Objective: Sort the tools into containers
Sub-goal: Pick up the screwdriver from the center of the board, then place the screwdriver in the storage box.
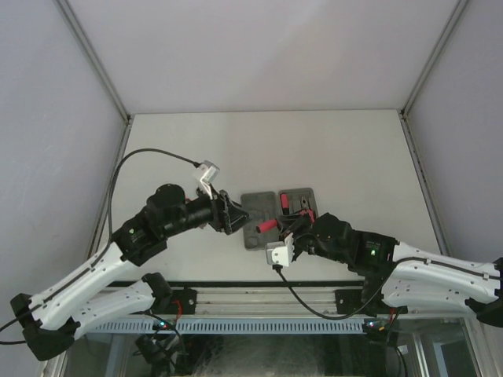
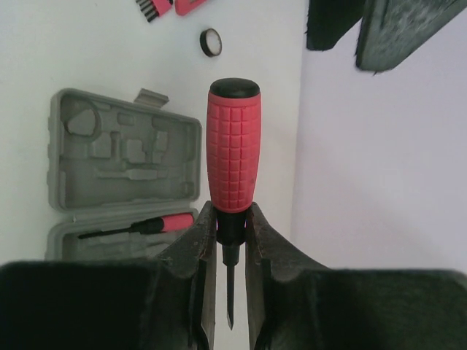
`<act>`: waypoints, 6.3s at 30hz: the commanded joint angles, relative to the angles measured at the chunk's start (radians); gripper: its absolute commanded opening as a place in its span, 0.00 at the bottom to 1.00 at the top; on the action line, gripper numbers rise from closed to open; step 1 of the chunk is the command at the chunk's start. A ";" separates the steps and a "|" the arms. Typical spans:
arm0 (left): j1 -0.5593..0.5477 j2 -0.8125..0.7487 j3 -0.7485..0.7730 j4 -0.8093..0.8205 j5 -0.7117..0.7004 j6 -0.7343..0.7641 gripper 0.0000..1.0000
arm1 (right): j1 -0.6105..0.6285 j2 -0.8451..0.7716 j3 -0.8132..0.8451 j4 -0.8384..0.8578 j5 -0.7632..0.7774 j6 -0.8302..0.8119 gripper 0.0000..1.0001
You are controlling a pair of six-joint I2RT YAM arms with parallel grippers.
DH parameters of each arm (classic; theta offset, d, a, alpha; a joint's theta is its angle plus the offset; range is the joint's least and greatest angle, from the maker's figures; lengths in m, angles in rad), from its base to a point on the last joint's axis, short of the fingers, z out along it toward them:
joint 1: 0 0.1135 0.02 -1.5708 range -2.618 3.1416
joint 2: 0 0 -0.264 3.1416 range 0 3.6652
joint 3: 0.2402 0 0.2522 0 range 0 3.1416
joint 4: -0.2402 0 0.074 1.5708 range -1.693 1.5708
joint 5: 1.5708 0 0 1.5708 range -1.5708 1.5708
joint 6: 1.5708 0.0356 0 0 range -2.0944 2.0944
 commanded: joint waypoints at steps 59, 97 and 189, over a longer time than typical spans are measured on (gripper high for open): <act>-0.132 0.016 0.025 0.020 -0.300 0.075 0.00 | 0.114 -0.259 -0.170 0.391 0.145 0.600 0.56; -0.132 -0.047 -0.070 0.156 -0.252 0.068 0.00 | -0.085 0.098 -0.155 0.881 0.256 2.179 0.46; 0.004 0.066 -0.135 -0.168 -0.434 -0.066 0.69 | -0.590 0.508 0.272 -0.370 -0.153 1.460 0.00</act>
